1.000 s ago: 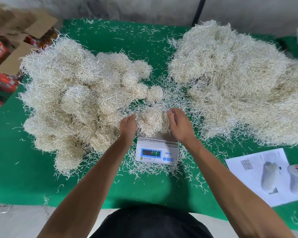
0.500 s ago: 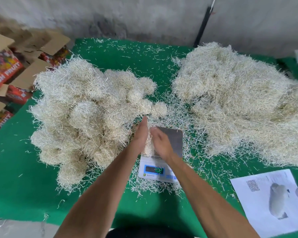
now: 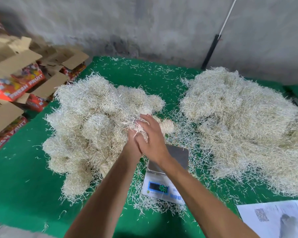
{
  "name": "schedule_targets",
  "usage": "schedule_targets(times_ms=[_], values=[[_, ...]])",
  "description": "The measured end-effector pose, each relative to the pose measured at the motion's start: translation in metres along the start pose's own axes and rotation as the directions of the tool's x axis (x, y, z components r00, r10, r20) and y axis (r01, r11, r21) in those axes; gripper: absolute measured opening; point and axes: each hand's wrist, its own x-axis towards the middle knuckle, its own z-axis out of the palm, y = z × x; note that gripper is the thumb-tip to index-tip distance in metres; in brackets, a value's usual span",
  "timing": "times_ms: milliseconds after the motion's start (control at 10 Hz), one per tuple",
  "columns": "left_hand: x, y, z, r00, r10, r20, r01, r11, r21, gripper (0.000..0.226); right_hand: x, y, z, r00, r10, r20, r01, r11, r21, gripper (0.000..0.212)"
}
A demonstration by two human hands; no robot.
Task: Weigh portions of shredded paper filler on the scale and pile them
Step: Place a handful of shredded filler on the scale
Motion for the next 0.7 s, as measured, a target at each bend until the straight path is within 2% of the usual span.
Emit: schedule_targets(times_ms=[100,200,300,400,500,600,700], values=[[0.010,-0.002,0.018,0.974,0.061,-0.220,-0.023,0.985,0.172,0.051,0.015,0.005,-0.016,0.991,0.120,-0.068,-0.120,0.993,-0.004,0.044],[0.031,0.015,0.019,0.962,-0.004,-0.273,0.016,0.999,0.041,0.057,0.012,0.012,-0.020,0.988,0.148,-0.053,-0.153,0.982,-0.109,0.046],[0.042,0.013,-0.010,0.945,0.022,-0.326,-0.032,0.999,-0.023,0.033,0.002,0.002,0.001,0.998,-0.027,0.048,0.028,1.000,-0.006,0.034],[0.041,0.010,0.001,0.989,-0.013,-0.149,0.037,0.986,0.164,0.032,0.020,0.002,0.001,0.999,0.011,-0.030,-0.009,0.998,0.068,0.028],[0.057,0.026,0.014,0.963,0.053,-0.265,0.001,0.980,0.200,0.039,0.039,0.013,-0.011,0.985,0.106,-0.135,-0.120,0.987,-0.103,0.020],[0.073,0.042,0.017,0.950,0.061,-0.305,-0.002,0.981,0.193,0.039,0.043,0.015,-0.008,0.973,0.059,-0.222,-0.098,0.981,-0.169,0.010],[0.081,0.052,0.020,0.959,0.095,-0.268,-0.066,0.991,0.114,0.044,0.054,0.009,0.002,0.963,-0.134,-0.233,0.063,0.954,-0.293,0.012]])
